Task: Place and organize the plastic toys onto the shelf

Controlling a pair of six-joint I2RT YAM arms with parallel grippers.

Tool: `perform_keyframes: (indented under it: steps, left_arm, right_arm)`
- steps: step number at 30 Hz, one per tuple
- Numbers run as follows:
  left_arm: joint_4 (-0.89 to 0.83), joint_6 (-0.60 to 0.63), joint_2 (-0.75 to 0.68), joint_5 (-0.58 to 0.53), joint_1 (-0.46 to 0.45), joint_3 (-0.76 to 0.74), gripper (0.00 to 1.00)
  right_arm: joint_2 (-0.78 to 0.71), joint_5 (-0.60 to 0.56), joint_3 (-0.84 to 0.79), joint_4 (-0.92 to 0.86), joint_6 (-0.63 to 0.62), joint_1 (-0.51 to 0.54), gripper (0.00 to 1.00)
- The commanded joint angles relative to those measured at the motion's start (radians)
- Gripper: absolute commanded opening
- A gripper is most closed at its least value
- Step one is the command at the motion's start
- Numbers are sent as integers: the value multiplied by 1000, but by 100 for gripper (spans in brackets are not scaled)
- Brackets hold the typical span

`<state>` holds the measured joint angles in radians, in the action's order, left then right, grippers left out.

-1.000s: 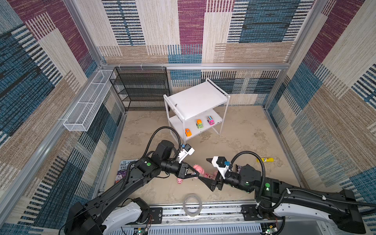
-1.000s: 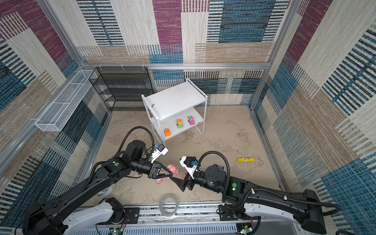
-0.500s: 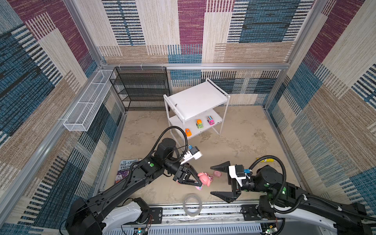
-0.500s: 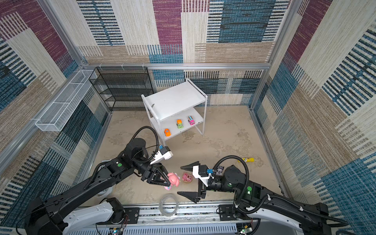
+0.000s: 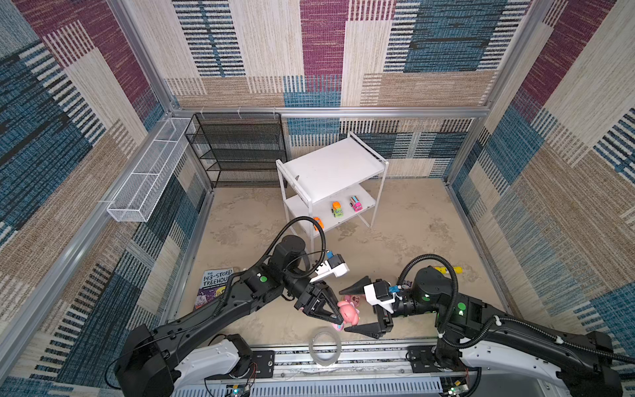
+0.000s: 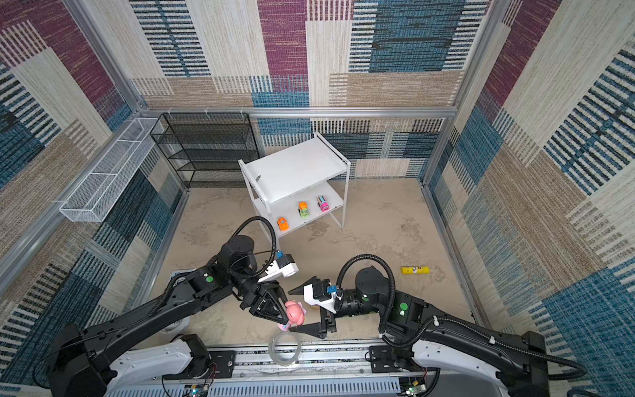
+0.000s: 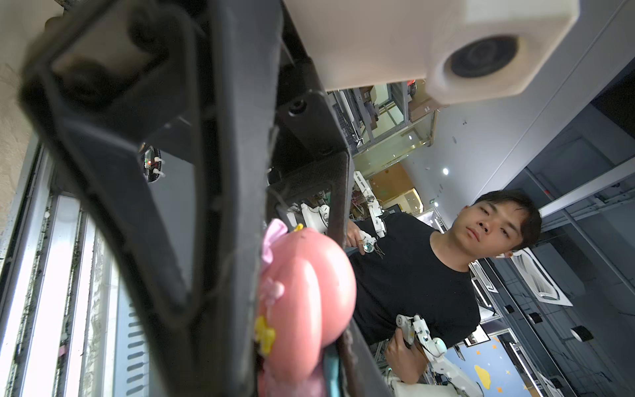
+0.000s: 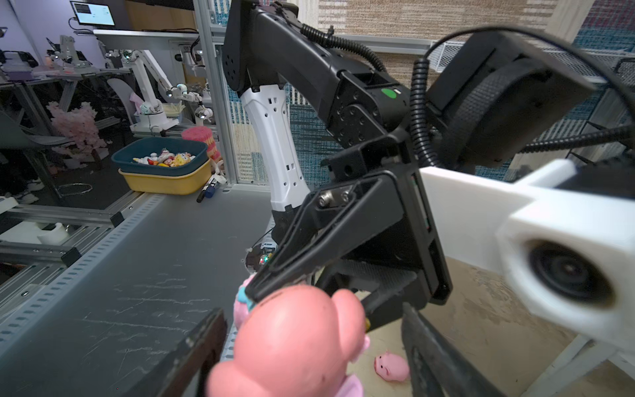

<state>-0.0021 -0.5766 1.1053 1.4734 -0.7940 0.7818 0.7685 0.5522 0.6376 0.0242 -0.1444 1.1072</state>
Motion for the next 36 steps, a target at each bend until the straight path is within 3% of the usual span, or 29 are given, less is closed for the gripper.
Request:
perform_keyframes:
  steps: [1, 9, 16, 18, 22, 24, 30, 36]
  left_arm:
    - [38, 4, -7, 24, 0, -3, 11]
    - [30, 8, -12, 15, -1, -9, 11]
    - [-13, 41, -1, -2, 12, 0, 18]
    - [-65, 78, -8, -14, 31, 13, 26]
    - [-191, 174, -41, -80, 98, 46, 54]
    - [-249, 216, -59, -127, 127, 61, 60]
    - [-468, 355, -131, -403, 186, 110, 64]
    - [-603, 466, -301, -945, 184, 139, 71]
  right_arm:
    - [18, 74, 16, -4, -20, -19, 71]
    - [64, 161, 54, -33, -36, -53, 47]
    - [34, 137, 44, -23, -15, -67, 41]
    - [21, 110, 39, -24, -4, -73, 41]
    - [14, 8, 46, -40, 29, -84, 39]
    - [19, -52, 61, -52, 45, -88, 39]
    - [163, -353, 286, -221, 118, -103, 40]
    - [417, -574, 702, -496, 173, -170, 40]
